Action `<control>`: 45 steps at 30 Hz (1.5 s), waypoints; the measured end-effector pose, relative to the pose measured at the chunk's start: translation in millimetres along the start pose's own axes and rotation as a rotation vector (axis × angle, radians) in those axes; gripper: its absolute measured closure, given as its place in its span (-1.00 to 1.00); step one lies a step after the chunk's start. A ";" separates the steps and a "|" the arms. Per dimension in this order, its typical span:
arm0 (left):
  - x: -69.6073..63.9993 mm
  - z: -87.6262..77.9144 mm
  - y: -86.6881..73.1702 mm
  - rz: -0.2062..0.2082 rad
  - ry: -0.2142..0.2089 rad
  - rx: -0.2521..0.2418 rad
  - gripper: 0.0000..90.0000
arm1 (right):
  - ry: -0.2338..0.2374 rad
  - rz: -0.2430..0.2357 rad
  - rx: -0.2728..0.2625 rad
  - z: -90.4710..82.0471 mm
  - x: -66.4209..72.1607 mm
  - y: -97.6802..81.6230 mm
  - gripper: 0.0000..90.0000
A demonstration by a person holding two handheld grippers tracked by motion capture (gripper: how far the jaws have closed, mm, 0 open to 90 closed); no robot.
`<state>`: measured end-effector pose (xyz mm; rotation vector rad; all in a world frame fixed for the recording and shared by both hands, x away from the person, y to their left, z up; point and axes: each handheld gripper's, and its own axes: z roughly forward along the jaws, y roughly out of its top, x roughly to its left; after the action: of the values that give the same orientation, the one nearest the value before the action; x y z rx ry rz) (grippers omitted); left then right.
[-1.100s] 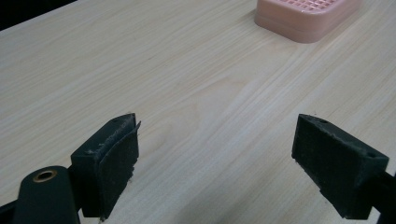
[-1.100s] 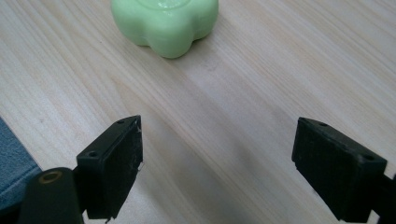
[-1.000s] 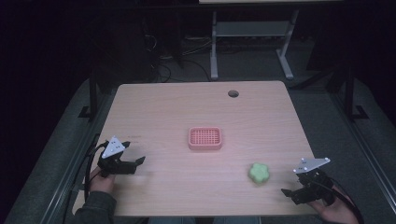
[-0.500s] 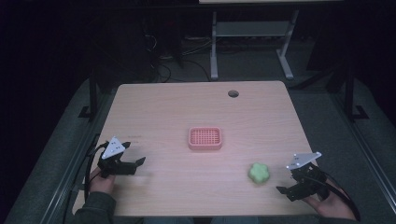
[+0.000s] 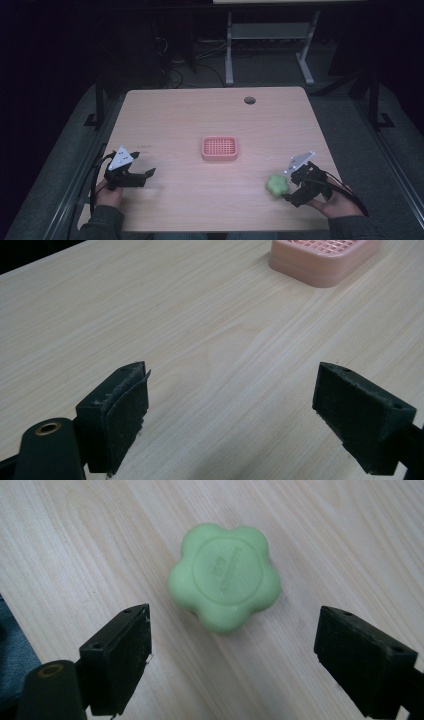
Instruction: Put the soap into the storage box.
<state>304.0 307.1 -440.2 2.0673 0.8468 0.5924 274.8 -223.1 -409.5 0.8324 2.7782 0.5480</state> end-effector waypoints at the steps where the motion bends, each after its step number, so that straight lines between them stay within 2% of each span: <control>1: -0.1 0.2 -0.1 -0.002 -0.001 0.003 -0.68 | 0.006 -0.003 0.001 1.1 -0.3 1.8 -0.66; 6: -0.5 0.7 -0.3 -0.008 -0.003 0.008 -0.68 | 0.013 -0.011 0.020 6.1 0.1 10.5 -0.66; 10: -0.4 0.6 -0.3 -0.008 -0.002 0.006 -0.68 | 0.001 -0.056 0.055 13.4 1.6 19.5 -0.66; 12: -0.4 0.5 -0.3 -0.007 -0.003 0.006 -0.68 | 0.000 -0.058 0.057 14.5 1.8 20.4 -0.67; 14: -1.1 1.0 -0.4 -0.015 -0.004 -0.001 -0.68 | 0.010 -0.072 0.074 18.5 1.4 23.6 -0.66; 17: -1.0 1.3 -0.3 -0.012 -0.004 0.001 -0.68 | 0.012 -0.079 0.084 21.2 0.8 25.2 -0.66; 19: -0.9 1.3 -0.1 -0.004 -0.005 0.002 -0.68 | 0.031 -0.093 0.106 25.6 0.2 28.0 -0.66; 23: -0.3 1.3 -0.1 -0.006 -0.005 0.005 -0.68 | 0.029 -0.110 0.133 31.7 -1.2 32.5 -0.67; 30: -0.6 0.6 0.0 -0.009 -0.004 0.001 -0.68 | 0.049 -0.124 0.179 42.6 -3.1 36.2 -0.66; 39: -0.5 0.7 0.1 -0.009 -0.004 0.001 -0.68 | 0.065 -0.124 0.195 48.5 -3.6 37.5 -0.65; 45: -0.7 0.6 0.1 -0.010 -0.004 0.000 -0.68 | 0.071 -0.126 0.204 50.0 -3.8 38.4 -0.50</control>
<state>304.0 306.3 -440.6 2.0619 0.8547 0.5826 310.9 -180.9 -439.5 0.6816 2.9626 0.2819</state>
